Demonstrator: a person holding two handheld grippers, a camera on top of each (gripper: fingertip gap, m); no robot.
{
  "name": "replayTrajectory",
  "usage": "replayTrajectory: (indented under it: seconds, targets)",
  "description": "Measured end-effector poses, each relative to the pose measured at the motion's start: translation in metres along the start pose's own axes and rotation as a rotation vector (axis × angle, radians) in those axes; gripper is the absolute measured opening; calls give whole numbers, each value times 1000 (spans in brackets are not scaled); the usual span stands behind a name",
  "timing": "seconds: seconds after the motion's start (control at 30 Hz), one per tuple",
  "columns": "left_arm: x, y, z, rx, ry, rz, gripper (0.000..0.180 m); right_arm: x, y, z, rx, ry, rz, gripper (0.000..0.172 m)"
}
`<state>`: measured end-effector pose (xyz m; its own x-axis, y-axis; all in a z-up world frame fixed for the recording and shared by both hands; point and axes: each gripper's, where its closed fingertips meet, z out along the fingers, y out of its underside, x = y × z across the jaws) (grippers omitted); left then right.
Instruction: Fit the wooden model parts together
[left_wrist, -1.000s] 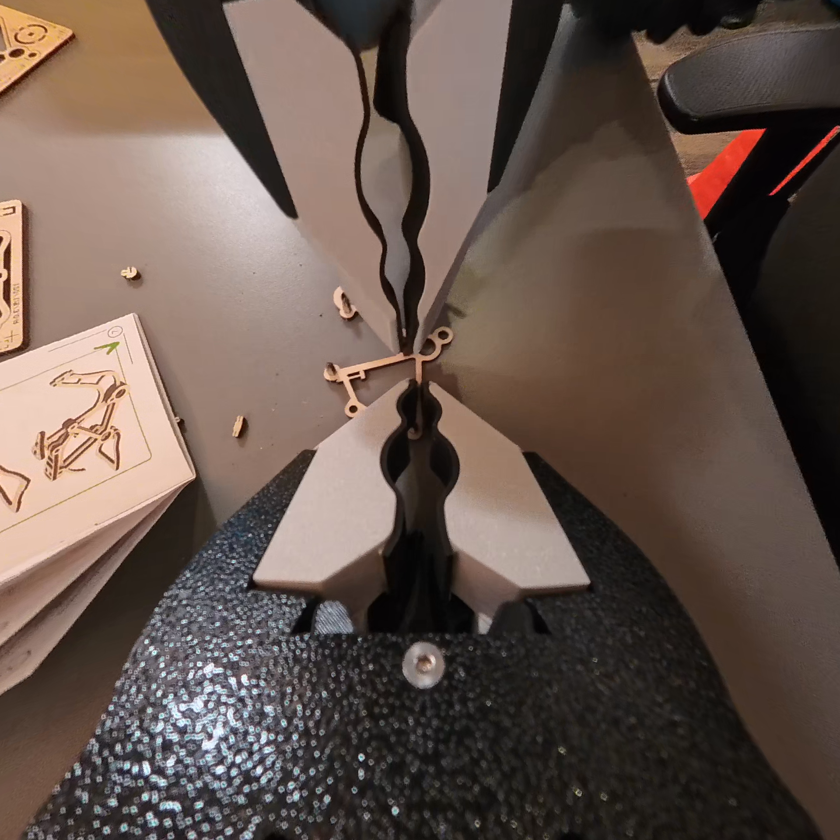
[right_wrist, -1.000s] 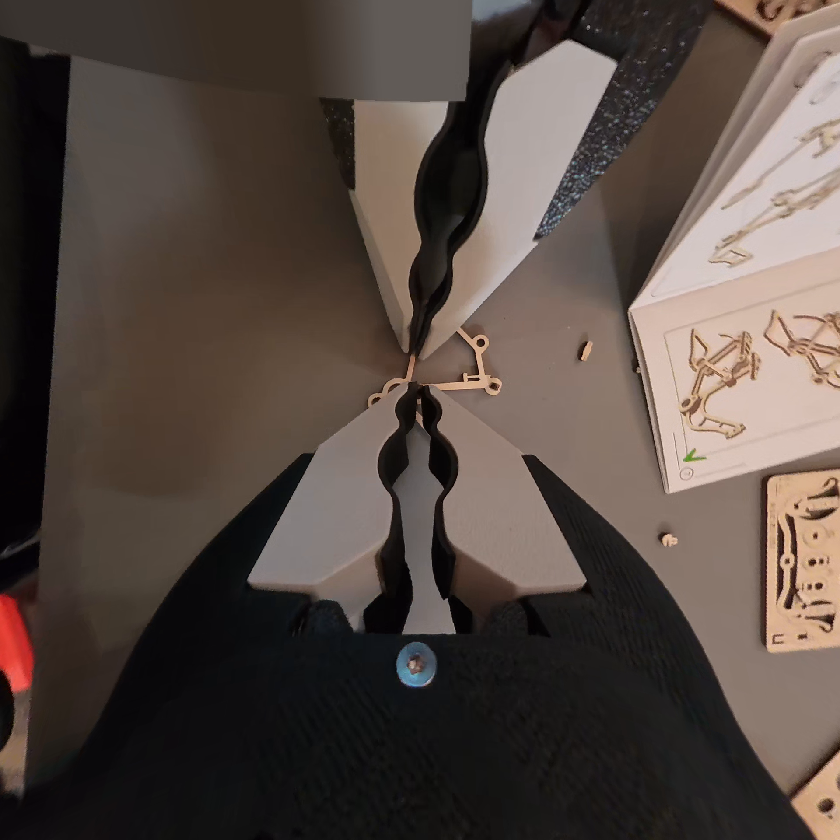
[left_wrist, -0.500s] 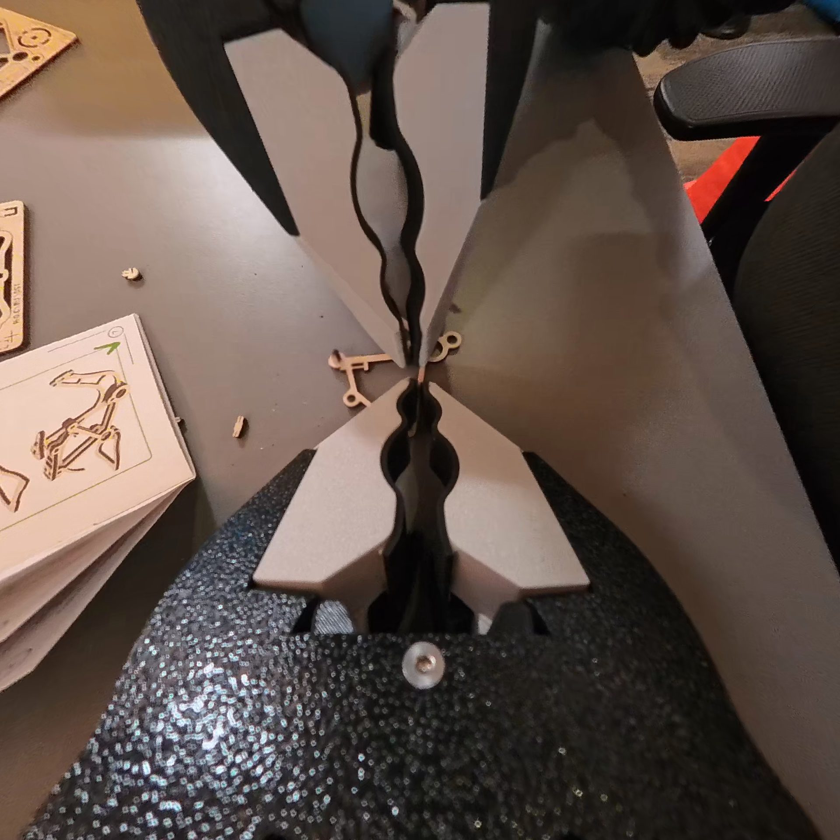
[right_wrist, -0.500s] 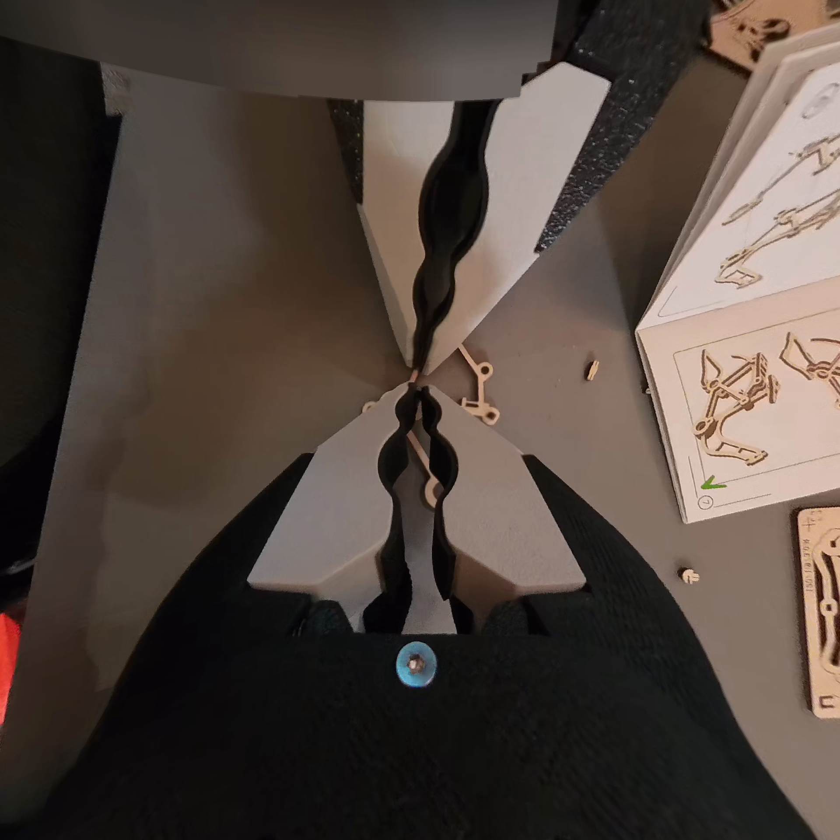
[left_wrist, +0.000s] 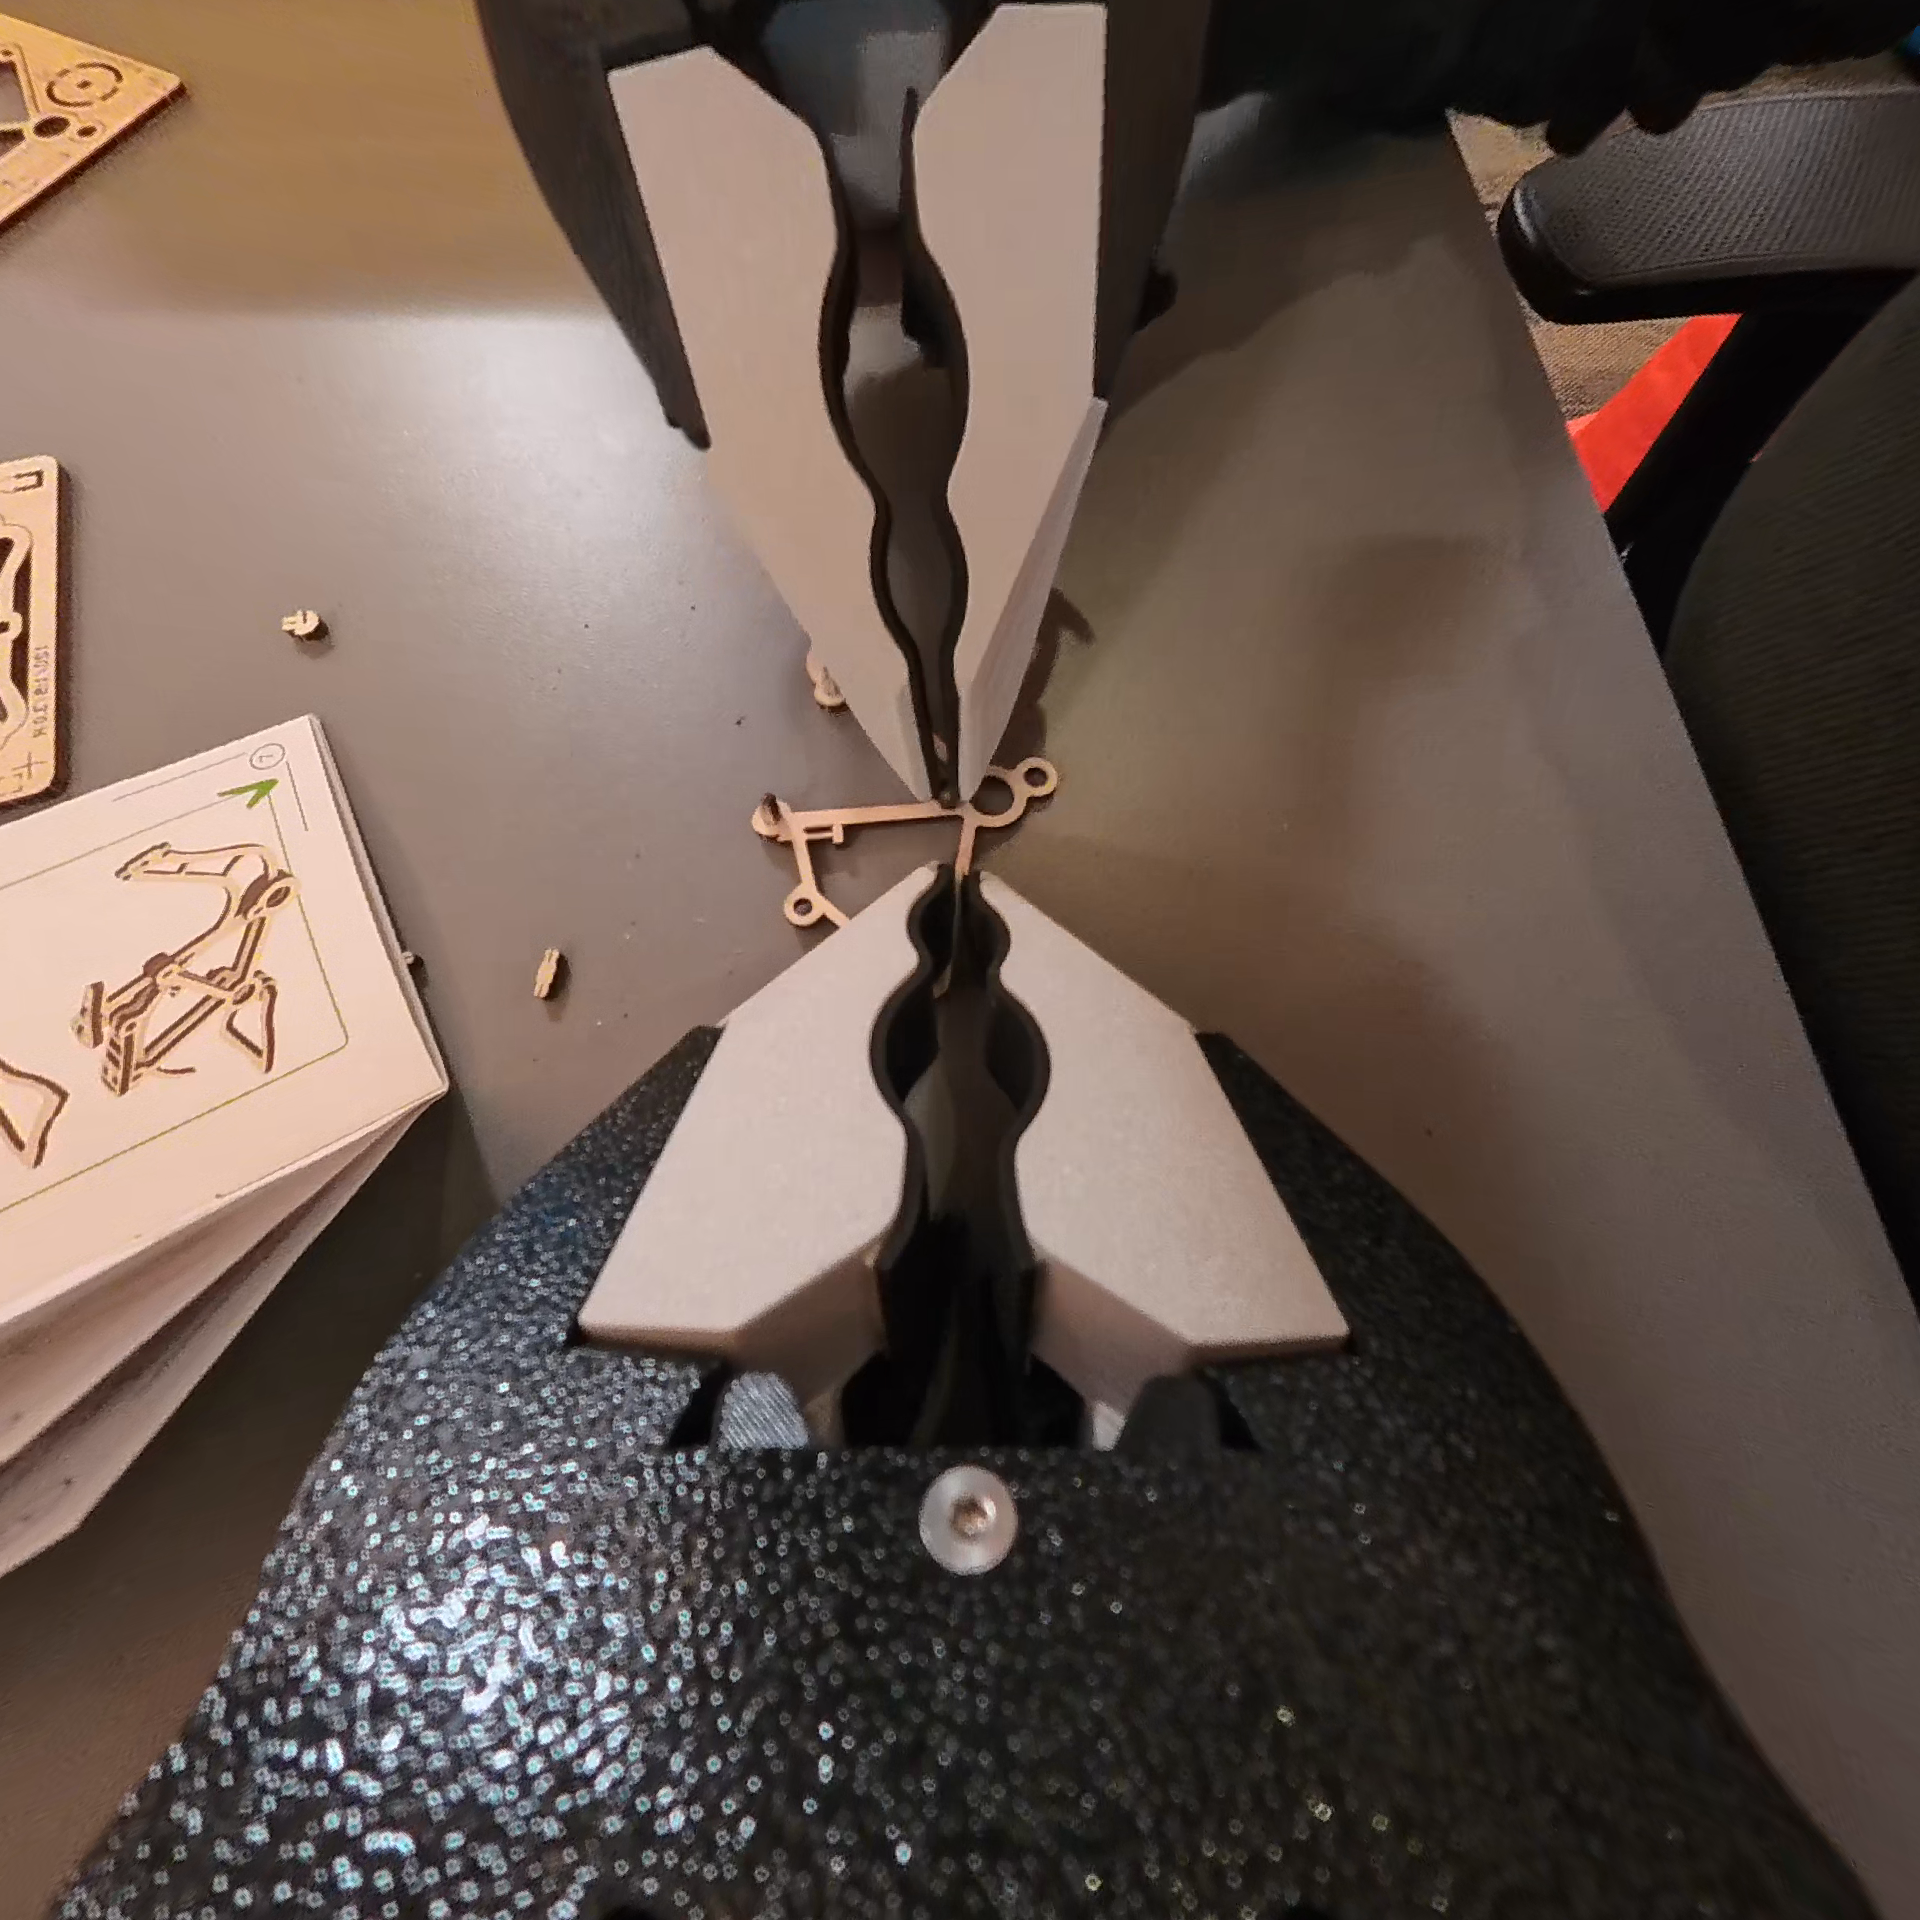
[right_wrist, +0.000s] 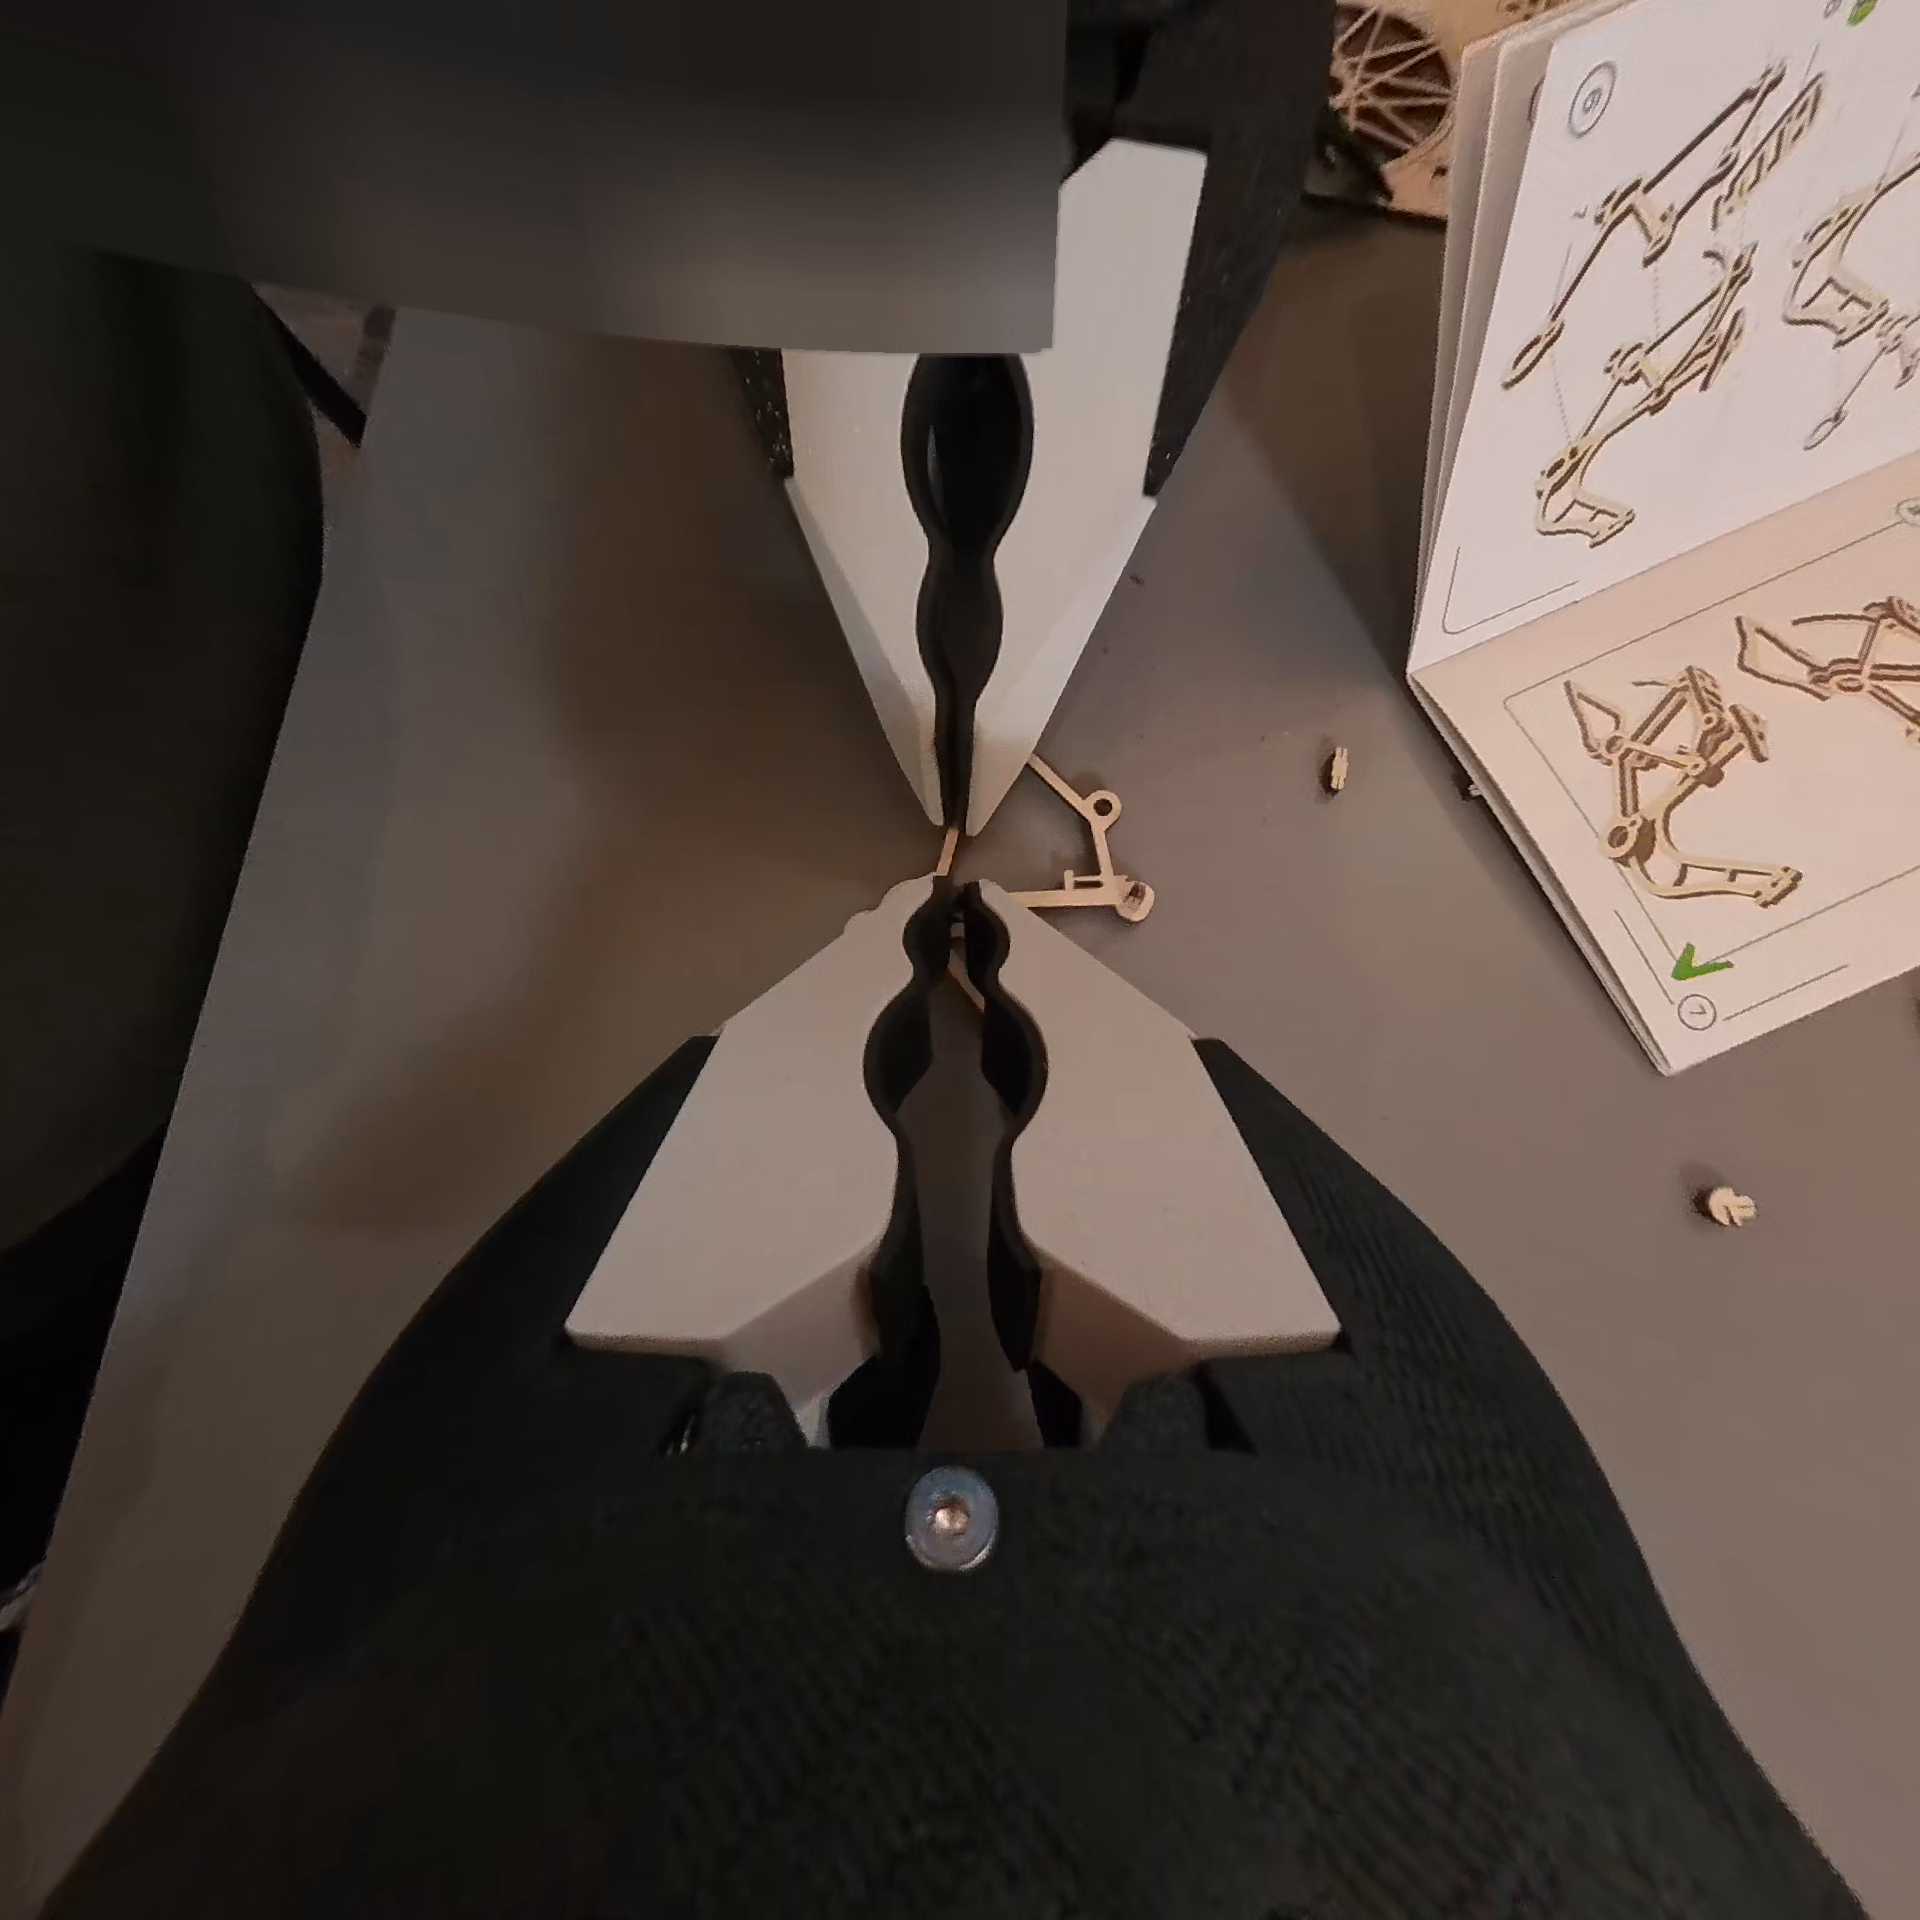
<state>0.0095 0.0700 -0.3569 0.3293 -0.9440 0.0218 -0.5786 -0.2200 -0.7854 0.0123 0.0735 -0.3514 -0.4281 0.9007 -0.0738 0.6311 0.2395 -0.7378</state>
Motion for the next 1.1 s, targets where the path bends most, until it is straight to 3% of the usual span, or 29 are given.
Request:
replayTrajectory:
  seconds: [0.67, 1.1]
  targets:
    - [0, 0, 0, -4, -2, 2, 0, -1, 3, -2, 51, 91, -138, 1]
    - [0, 0, 0, -4, -3, -4, 0, 0, 6, -4, 74, 87, -78, 0]
